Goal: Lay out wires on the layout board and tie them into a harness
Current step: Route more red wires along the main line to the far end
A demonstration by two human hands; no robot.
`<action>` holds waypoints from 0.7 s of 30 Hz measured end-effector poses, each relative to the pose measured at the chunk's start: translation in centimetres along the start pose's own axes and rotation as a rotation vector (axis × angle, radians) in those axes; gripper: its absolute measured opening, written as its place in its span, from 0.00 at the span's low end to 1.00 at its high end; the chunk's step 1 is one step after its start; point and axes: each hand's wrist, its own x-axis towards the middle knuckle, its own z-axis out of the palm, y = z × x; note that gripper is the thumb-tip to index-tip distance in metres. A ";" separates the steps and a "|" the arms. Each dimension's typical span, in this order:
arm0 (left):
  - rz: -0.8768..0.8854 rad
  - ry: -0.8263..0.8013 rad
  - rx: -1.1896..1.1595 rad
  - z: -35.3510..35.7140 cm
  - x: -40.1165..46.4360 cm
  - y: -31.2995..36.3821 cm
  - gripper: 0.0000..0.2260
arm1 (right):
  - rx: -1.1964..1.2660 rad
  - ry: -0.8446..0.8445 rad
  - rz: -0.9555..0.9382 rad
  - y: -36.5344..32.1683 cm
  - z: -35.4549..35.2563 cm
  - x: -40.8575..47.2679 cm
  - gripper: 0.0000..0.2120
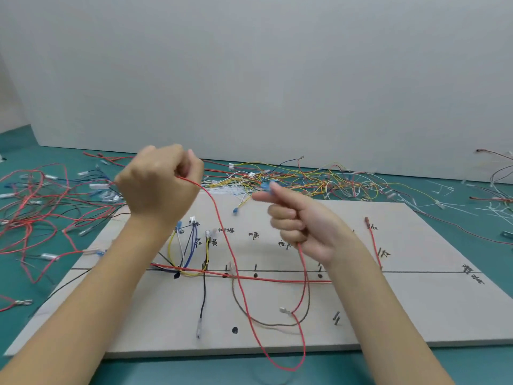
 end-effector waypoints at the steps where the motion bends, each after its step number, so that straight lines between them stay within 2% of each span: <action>1: 0.019 0.006 -0.003 -0.1 -0.1 0.6 0.15 | -0.088 -0.030 0.015 0.2 0.9 -0.1 0.18; 3: 0.065 0.019 -0.009 -0.3 -0.3 1.6 0.15 | -0.230 -0.101 0.013 0.7 2.6 -0.2 0.18; 7: 0.135 0.021 -0.065 -0.4 -0.5 2.3 0.15 | -0.401 -0.130 -0.070 1.3 4.3 -0.5 0.08; 10: 0.154 -0.010 -0.124 -0.2 -0.6 2.2 0.15 | -0.442 -0.138 -0.076 1.1 4.1 -0.9 0.11; 13: 0.140 -0.074 -0.152 0.0 -0.4 1.7 0.15 | -0.342 -0.106 -0.130 0.6 3.7 -1.1 0.14; 18: -0.011 -0.177 -0.148 0.2 1.3 -1.0 0.17 | -0.104 0.026 -0.196 -1.0 1.3 -1.2 0.15; 21: 0.005 -0.269 -0.181 0.4 1.9 -1.9 0.15 | -0.037 0.045 -0.178 -1.1 0.3 -0.9 0.16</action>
